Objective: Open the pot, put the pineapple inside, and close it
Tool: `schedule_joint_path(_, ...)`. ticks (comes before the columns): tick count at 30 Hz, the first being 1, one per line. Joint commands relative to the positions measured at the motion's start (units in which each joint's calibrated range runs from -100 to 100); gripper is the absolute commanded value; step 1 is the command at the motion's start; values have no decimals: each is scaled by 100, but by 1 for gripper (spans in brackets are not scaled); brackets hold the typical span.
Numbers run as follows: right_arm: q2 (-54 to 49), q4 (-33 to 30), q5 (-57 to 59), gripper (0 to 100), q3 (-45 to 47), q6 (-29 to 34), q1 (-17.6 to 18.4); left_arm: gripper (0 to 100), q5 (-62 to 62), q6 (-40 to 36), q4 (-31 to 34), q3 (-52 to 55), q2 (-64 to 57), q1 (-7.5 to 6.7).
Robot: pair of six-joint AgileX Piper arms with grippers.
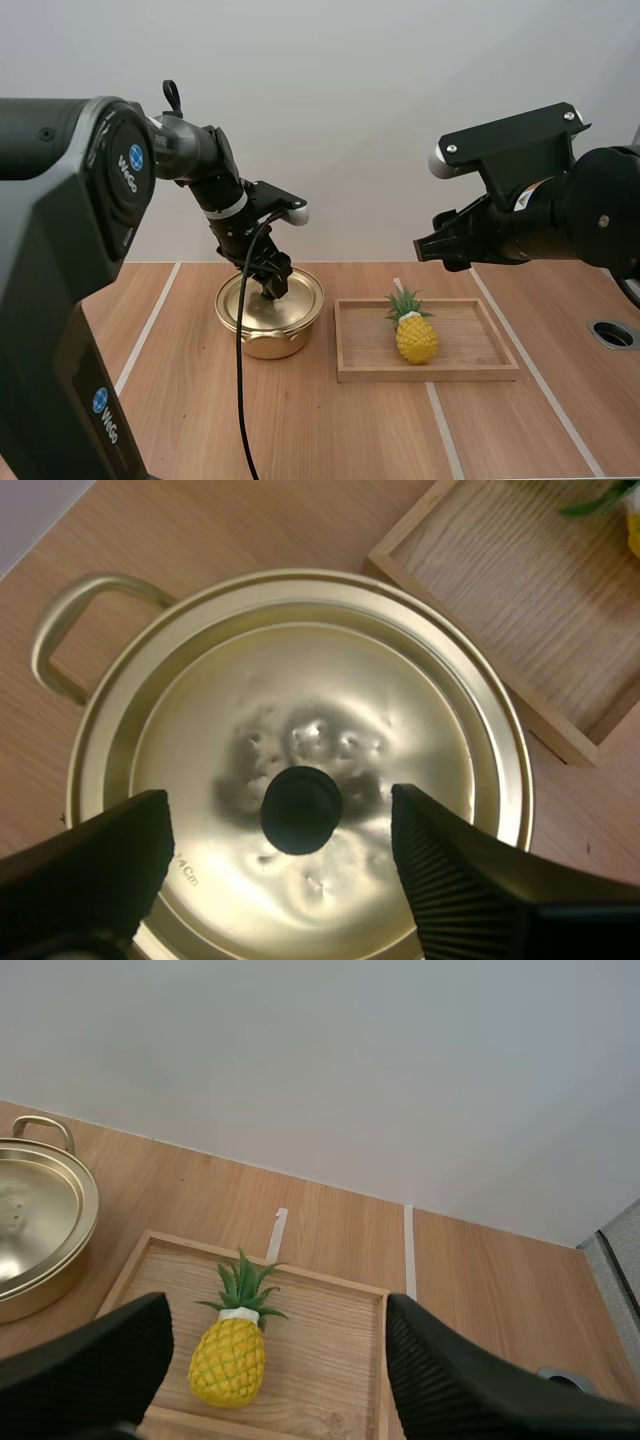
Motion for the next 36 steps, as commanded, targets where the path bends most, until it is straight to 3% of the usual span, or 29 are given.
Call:
schedule_joint_path(1,-19,56,-31,100,-60,-13,-25,90,-95,11,8,-43,61,-18)
schedule_joint_path(4,-19,71,-31,100,-60,-13,-25,52,-129,-164,8,-43,155,-18)
schedule_joint_path(6,-19,71,-31,100,-60,-13,-25,40,-260,-260,8,-43,213,-18)
schedule_joint_path(11,-19,71,-31,100,-60,-13,-25,47,-404,-270,8,-43,241,-18)
schedule_joint_path(16,-19,71,-31,100,-60,-13,-25,46,-404,-205,8,-43,241,-18)
schedule_joint_path(18,-19,71,-31,100,-60,-13,-25,40,-386,-195,8,-43,228,-18)
schedule_joint_path(22,-19,71,-31,100,-60,-13,-25,1,-213,-213,-17,-208,38,-18)
schedule_joint_path(33,-19,73,-31,100,-60,-23,-25,0,-250,-234,-663,-1949,-1446,-11)
schedule_joint_path(36,-19,73,-31,100,-60,-23,-25,0,-753,-246,-914,-2654,-1911,4)
